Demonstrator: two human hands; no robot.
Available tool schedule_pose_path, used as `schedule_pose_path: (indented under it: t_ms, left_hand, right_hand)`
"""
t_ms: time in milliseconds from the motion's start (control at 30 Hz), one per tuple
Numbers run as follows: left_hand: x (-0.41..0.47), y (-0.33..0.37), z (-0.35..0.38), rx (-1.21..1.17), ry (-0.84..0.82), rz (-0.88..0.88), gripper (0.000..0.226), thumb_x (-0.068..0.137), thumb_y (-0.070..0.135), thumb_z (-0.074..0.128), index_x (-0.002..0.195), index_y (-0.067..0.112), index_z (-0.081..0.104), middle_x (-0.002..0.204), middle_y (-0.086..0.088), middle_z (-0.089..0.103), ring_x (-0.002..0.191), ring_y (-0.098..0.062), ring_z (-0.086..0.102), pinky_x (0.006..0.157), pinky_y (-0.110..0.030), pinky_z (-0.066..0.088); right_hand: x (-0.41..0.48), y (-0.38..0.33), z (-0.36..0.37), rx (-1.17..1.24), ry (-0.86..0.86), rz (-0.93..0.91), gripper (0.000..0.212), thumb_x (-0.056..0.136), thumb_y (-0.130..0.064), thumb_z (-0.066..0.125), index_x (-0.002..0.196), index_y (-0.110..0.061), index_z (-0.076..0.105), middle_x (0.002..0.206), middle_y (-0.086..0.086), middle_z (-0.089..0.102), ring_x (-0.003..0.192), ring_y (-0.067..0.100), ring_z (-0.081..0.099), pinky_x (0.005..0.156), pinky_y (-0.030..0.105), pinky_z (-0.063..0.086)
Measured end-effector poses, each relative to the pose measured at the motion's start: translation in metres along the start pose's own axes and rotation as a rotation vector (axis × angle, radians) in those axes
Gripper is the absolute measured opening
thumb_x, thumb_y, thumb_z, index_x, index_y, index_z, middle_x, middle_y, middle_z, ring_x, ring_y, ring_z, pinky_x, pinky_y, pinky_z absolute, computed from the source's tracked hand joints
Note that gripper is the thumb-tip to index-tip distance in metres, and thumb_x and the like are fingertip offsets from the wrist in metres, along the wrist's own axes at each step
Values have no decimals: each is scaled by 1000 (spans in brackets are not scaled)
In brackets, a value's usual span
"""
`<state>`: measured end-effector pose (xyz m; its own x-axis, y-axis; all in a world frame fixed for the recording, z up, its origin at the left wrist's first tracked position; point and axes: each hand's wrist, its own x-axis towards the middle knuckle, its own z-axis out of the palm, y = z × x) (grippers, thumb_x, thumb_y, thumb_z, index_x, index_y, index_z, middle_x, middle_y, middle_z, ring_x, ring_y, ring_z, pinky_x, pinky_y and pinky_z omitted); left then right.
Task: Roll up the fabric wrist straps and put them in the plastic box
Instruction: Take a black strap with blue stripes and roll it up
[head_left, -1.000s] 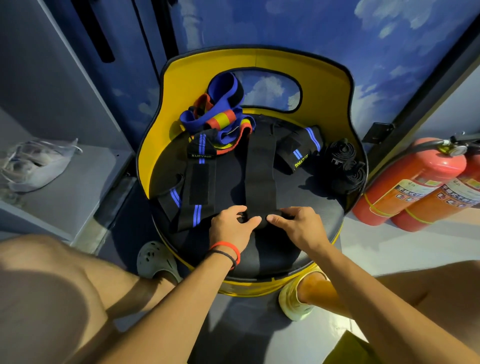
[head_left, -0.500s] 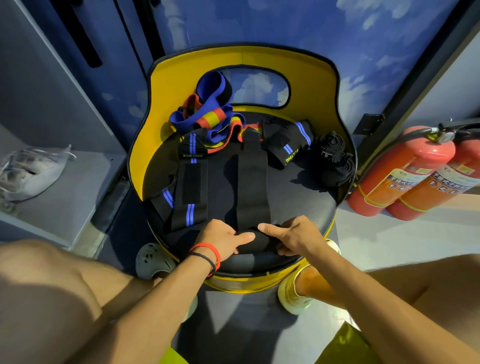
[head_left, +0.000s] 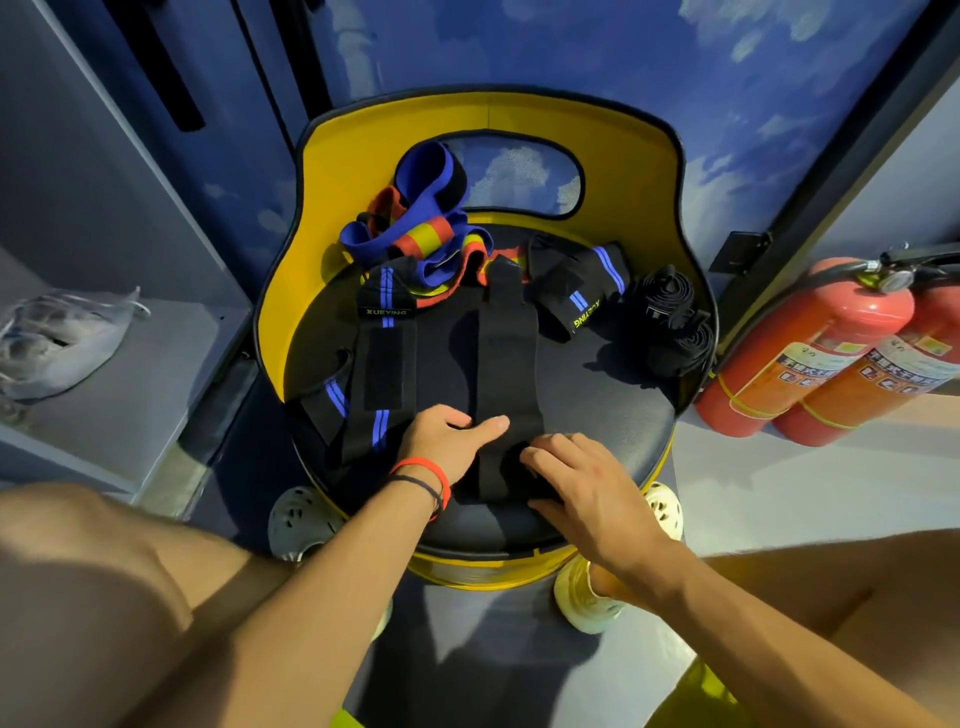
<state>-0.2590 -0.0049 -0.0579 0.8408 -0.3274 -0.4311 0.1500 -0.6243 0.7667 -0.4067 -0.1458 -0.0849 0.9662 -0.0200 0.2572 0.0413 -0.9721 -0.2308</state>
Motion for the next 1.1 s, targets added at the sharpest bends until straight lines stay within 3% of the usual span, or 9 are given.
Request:
schedule_pose_path:
  t_ms: [100,233,433,600,700,767,867,967,1100]
  left_hand:
    - [10,5,10,-115,7,-88,53,75,30,87,122,13,67,113,-7,69,104,-24,65,94,-37,54]
    - [21,11,16,-243,56,-136,48,73,3,86,117,11,69,108,-5,67,97,-21,64,84,-28,50]
    - [27,14,18,-12,126,-64,31,71,7,87,86,21,63,89,-1,68,84,-20,66,70,-29,53]
    - [24,11,17,100,180,60,16,90,11,67,82,22,76,91,1,74,87,-22,68,70,-29,53]
    - [16,9,14,53,157,63,40,98,30,58,69,5,69,70,-9,66,69,-26,61,61,-33,48]
    - [8,5,12,39,130,52,51,98,39,57,55,12,51,56,-3,50,57,-20,48,54,-30,37]
    - [6,-2,9,-18,51,80,21,92,40,67,83,23,74,81,6,70,77,-9,63,71,-27,52]
    - [9,-4,1,-81,-18,39,48,76,44,77,120,30,69,112,6,73,105,-15,68,95,-40,56]
    - [3,-2,-8,27,-62,56,52,80,44,78,128,25,67,118,5,70,107,-18,67,99,-43,54]
  right_hand:
    - [2,2,-2,47,-21,29,55,78,-26,84,127,-21,59,123,-4,61,101,21,55,85,36,53]
    - [7,9,-3,189,-71,104,54,86,-28,78,136,-23,58,131,-6,57,111,20,54,94,32,50]
    - [23,17,-4,387,-181,250,53,92,-35,72,142,-26,57,122,-9,44,116,12,47,104,29,44]
    - [36,20,-9,442,-198,442,50,89,-39,76,135,-27,62,116,-8,58,109,13,58,97,33,50]
    - [41,17,-6,565,-68,641,38,83,-41,81,116,-27,68,105,-8,70,99,13,67,88,29,54]
    - [47,16,-5,604,-39,721,34,85,-41,80,115,-25,73,104,-6,75,97,9,68,85,23,53]
    - [57,17,-7,638,-65,779,44,89,-46,74,125,-19,72,114,-4,75,101,7,66,87,17,49]
    - [62,19,-5,613,-59,785,49,90,-53,68,122,-17,74,113,-2,76,105,14,70,92,25,55]
    - [62,18,-3,566,-67,793,51,91,-63,60,99,-16,78,90,2,78,85,20,73,84,43,59]
